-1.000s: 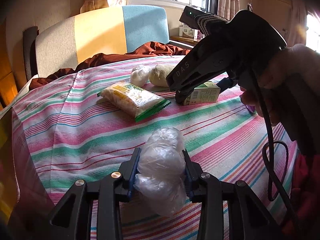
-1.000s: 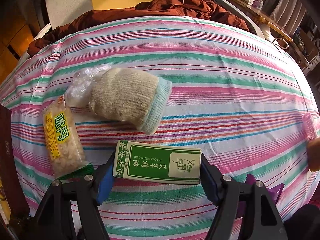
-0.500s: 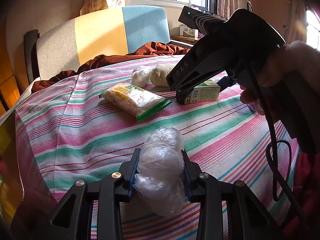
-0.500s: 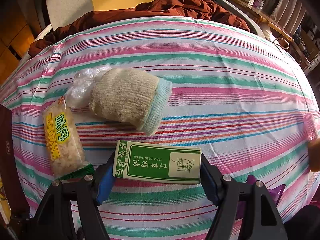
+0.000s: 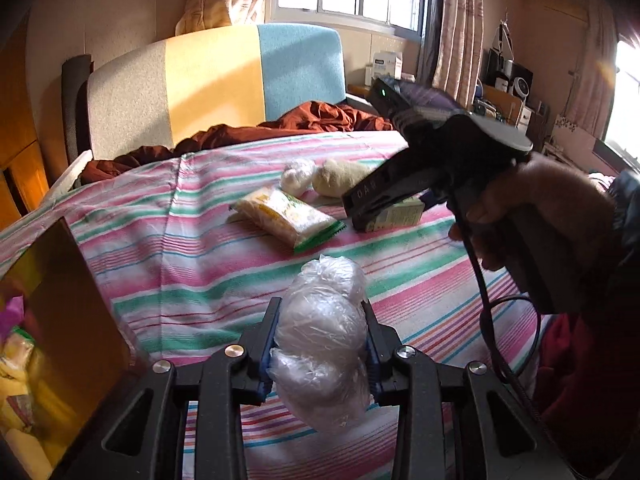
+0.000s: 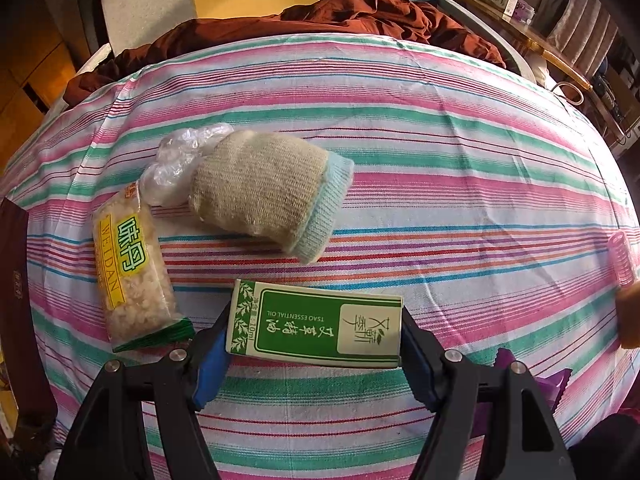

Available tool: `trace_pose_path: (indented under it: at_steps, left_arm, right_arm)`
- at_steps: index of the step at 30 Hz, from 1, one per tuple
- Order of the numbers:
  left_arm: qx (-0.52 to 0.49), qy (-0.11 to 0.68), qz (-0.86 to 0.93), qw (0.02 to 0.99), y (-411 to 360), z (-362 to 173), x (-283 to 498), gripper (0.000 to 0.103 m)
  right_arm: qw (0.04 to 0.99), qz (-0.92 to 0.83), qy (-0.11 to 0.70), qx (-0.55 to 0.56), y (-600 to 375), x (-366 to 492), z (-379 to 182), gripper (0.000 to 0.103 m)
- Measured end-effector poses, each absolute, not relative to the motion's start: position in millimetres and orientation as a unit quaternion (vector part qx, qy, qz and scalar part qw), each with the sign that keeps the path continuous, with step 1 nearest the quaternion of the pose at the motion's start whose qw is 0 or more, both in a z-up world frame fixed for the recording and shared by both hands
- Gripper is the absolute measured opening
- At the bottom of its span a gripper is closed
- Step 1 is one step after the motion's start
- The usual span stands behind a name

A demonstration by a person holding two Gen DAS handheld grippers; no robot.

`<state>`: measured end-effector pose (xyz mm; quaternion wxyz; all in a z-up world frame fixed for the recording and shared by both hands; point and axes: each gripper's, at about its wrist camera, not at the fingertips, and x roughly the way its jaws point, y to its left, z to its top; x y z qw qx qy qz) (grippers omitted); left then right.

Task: Organize objects
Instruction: 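Carry the clear plastic bag into the gold tray and open the left tool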

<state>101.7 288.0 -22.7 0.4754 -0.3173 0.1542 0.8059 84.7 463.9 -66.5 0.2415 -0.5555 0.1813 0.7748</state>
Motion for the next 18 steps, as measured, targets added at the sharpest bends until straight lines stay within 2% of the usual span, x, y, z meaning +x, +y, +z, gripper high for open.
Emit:
trace_pose_path:
  at_steps: [9, 18]
  left_arm:
    - [-0.379, 0.032, 0.844, 0.378, 207, 15, 25, 0.036]
    - [-0.396, -0.011, 0.885, 0.246, 107, 28, -57, 0.036]
  right_arm:
    - [0.242, 0.777, 0.172, -0.556, 449, 88, -66, 0.074]
    - [0.242, 0.778, 0.159, -0.558, 441, 85, -69, 0.074]
